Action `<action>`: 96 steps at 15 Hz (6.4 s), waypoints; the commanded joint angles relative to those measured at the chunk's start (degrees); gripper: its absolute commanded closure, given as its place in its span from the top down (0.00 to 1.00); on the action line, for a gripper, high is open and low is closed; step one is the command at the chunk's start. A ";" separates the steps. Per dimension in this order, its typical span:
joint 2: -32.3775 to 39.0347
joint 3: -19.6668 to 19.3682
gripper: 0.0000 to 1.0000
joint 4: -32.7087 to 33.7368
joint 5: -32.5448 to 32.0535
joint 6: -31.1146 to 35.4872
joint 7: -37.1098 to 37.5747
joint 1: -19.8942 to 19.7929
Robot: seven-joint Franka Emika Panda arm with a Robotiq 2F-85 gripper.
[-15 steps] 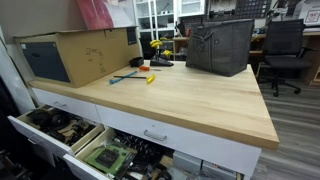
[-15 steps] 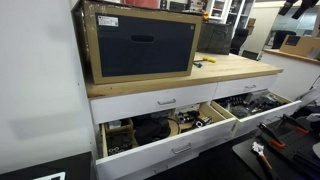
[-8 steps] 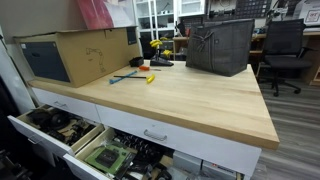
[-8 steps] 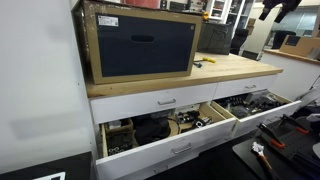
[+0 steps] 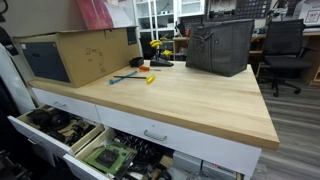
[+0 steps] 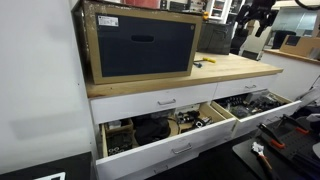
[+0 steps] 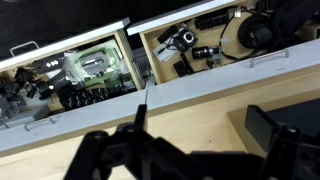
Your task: Pull the top drawer on the left
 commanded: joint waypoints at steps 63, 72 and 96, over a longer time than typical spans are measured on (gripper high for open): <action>58.84 -18.54 1.00 11.18 -42.68 43.15 78.57 34.09; 61.96 -25.26 0.49 13.06 -47.41 48.08 89.30 40.66; 68.06 -32.47 0.00 21.03 -46.97 50.94 95.40 49.85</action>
